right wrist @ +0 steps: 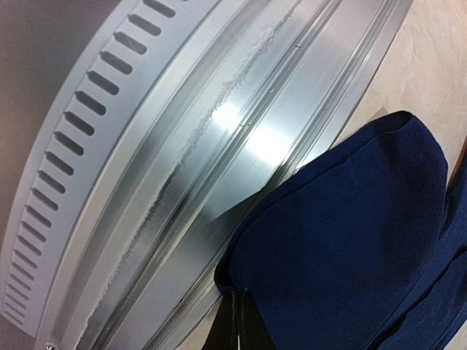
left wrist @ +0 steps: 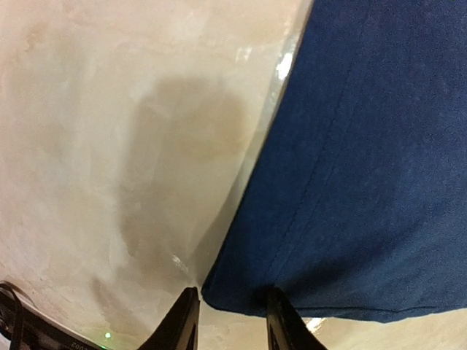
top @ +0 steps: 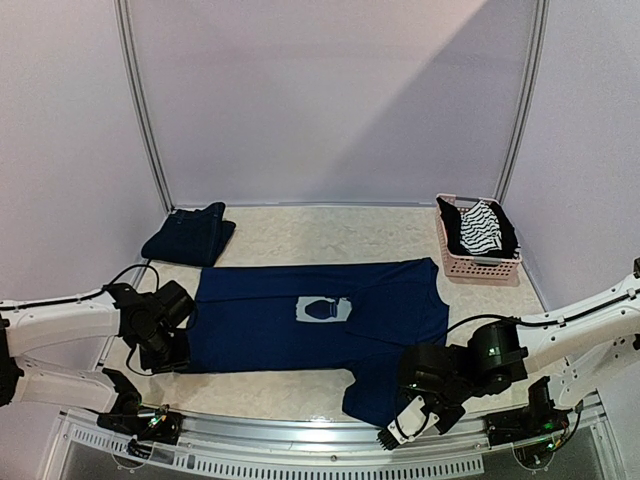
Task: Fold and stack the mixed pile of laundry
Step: Pick up the 1/3-folded T-shirt from the center of the board.
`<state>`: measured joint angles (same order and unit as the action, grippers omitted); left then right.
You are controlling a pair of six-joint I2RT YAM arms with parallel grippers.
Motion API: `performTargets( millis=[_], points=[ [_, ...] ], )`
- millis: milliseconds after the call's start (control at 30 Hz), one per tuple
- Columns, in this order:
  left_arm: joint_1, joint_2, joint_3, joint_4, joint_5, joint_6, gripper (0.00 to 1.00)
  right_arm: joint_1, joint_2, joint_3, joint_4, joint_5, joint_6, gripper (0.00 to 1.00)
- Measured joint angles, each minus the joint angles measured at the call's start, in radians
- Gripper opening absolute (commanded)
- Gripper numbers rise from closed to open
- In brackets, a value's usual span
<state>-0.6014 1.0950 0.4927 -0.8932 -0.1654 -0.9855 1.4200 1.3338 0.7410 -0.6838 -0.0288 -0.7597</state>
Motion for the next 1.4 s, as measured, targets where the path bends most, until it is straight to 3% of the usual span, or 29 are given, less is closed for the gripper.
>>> performTargets(
  millis=[400, 933, 1400],
  points=[
    [-0.001, -0.009, -0.029, 0.045, 0.015, -0.008, 0.00, -0.026, 0.000, 0.000, 0.003, 0.005, 0.007, 0.00],
    [0.005, 0.007, 0.083, 0.013, -0.044, 0.043, 0.00, -0.254, -0.232, 0.145, -0.143, 0.006, -0.009, 0.00],
    [0.080, 0.007, 0.161, -0.002, -0.076, 0.130, 0.00, -0.430, -0.350, 0.156, -0.207, 0.058, -0.025, 0.00]
  ],
)
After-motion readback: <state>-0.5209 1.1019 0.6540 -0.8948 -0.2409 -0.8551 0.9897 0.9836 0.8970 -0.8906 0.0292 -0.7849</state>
